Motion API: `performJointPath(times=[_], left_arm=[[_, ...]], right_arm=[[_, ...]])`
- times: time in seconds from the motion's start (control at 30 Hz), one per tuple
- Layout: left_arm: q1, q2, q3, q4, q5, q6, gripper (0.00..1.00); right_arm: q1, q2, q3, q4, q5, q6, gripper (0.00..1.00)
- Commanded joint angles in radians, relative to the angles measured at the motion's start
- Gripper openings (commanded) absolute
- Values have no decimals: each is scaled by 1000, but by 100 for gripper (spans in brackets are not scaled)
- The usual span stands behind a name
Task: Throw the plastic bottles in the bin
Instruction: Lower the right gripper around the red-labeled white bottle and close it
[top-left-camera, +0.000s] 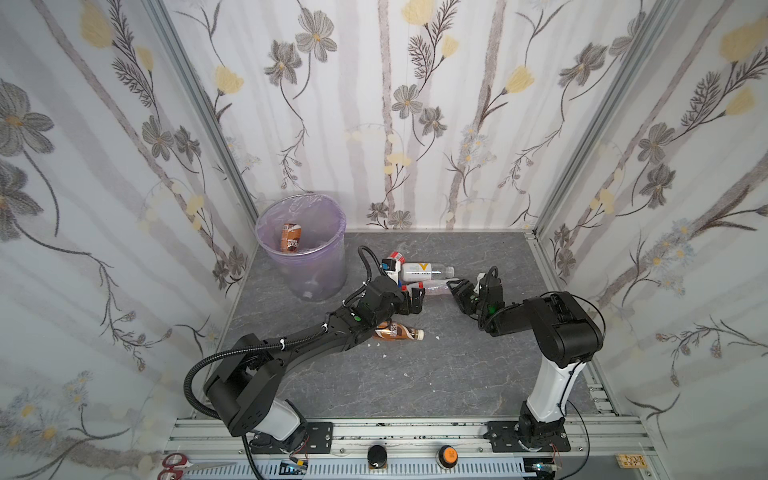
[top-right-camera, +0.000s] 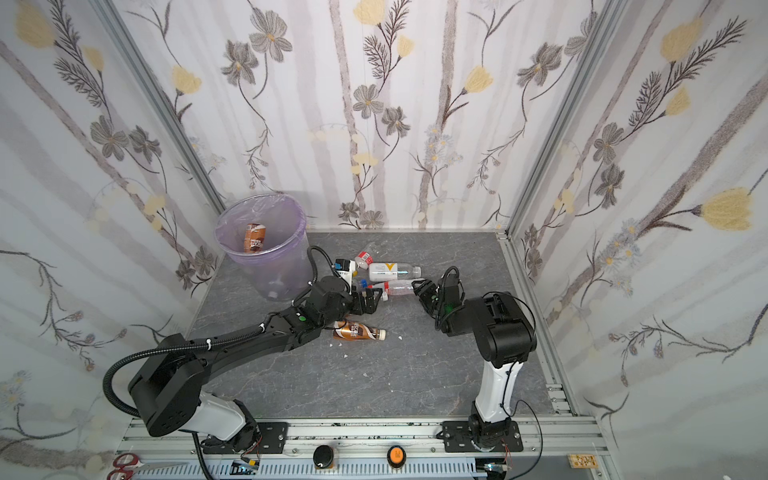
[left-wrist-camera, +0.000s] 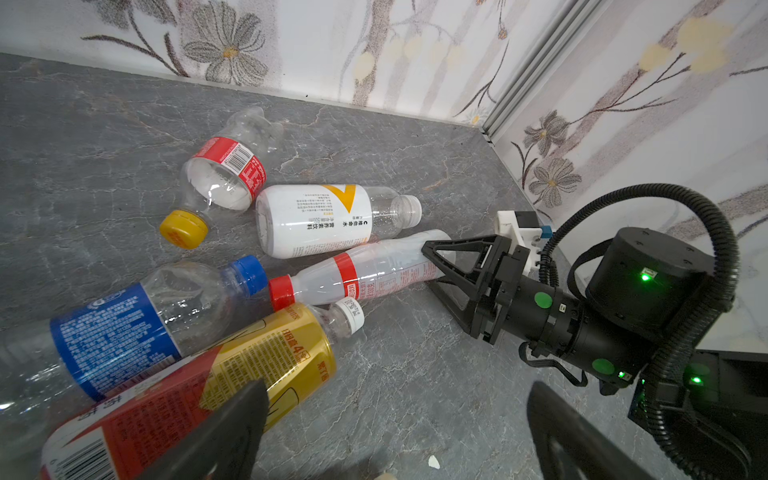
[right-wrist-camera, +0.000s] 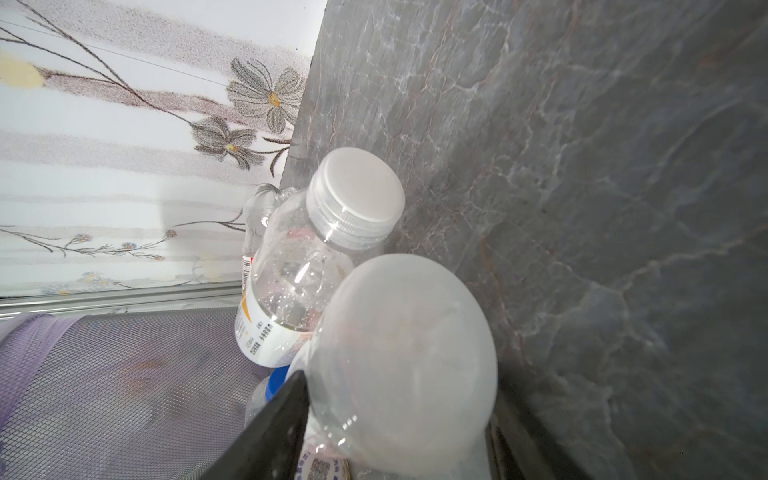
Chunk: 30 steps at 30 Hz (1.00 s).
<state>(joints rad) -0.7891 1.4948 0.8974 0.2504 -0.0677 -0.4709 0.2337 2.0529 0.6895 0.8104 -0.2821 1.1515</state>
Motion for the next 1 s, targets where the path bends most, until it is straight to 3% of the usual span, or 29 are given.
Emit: performJointPath(times=[0.0,0.6,0.97], left_arm=[[-3,3,0,34,-6,-4,100],[-16,6,-6,34,-12,-10,100],[-22,25,7,34,-13,-11,100]], right_arm=[[-2,-12,-13,37,18,22,64],[-25,-96,-123,72,128,34,59],[-50,-143,-156,61,132,4,59]])
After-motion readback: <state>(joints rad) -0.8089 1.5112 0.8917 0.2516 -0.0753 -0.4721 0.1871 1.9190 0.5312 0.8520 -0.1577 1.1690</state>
